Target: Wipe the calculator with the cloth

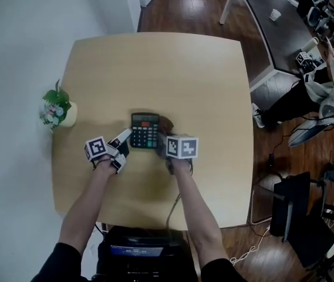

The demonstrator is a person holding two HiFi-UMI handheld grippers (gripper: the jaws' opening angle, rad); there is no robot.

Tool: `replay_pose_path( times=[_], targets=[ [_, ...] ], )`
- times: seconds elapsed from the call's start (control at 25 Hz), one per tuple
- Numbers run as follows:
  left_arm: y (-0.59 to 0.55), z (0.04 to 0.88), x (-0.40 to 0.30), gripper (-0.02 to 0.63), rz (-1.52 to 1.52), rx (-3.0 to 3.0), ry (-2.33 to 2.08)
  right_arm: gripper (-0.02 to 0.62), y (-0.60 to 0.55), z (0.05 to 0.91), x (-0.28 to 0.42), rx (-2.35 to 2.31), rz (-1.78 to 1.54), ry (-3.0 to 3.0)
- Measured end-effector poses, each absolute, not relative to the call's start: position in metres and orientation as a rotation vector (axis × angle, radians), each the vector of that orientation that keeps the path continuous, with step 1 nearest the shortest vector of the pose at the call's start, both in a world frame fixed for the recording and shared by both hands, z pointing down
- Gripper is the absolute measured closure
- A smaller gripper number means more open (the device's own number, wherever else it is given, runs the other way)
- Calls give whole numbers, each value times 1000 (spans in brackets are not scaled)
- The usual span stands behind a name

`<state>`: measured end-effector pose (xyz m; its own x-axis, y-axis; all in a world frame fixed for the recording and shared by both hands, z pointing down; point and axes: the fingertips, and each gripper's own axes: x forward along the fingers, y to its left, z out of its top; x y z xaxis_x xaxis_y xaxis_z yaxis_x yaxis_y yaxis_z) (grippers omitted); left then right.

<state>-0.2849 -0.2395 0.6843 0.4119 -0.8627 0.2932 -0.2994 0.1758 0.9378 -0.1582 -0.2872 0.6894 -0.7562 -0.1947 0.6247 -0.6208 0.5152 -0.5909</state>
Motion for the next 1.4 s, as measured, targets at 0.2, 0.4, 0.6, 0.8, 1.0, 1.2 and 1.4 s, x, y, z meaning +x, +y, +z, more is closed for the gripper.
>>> replay_pose_path(
  times=[0.2,0.4,0.6,0.8,1.0,1.2,1.4],
  targets=[
    [-240,684,-284,411,-589,1345,-1129,518,-287,691,-160,639,1153,-2276],
    [-240,684,-286,411,-586,1349,-1150,518,-289,690,-161,621,1149,-2286],
    [-239,686,-288,413,-597,1350,-1158,517,-289,691,-160,627,1153,-2287],
    [-231,666,-290,413,-663,1392,-1154,517,-292,679,-127,769,1186,-2309],
    [-188,602,-276,430,-763,1551,-1070,517,-253,646,-54,948,1427,-2364],
    [-98,524,-258,528,-996,1694,-912,517,-172,600,-7,1023,1848,-2461],
    [6,463,-246,557,-1195,1799,-733,518,-69,542,9,1035,2025,-2581]
  ],
)
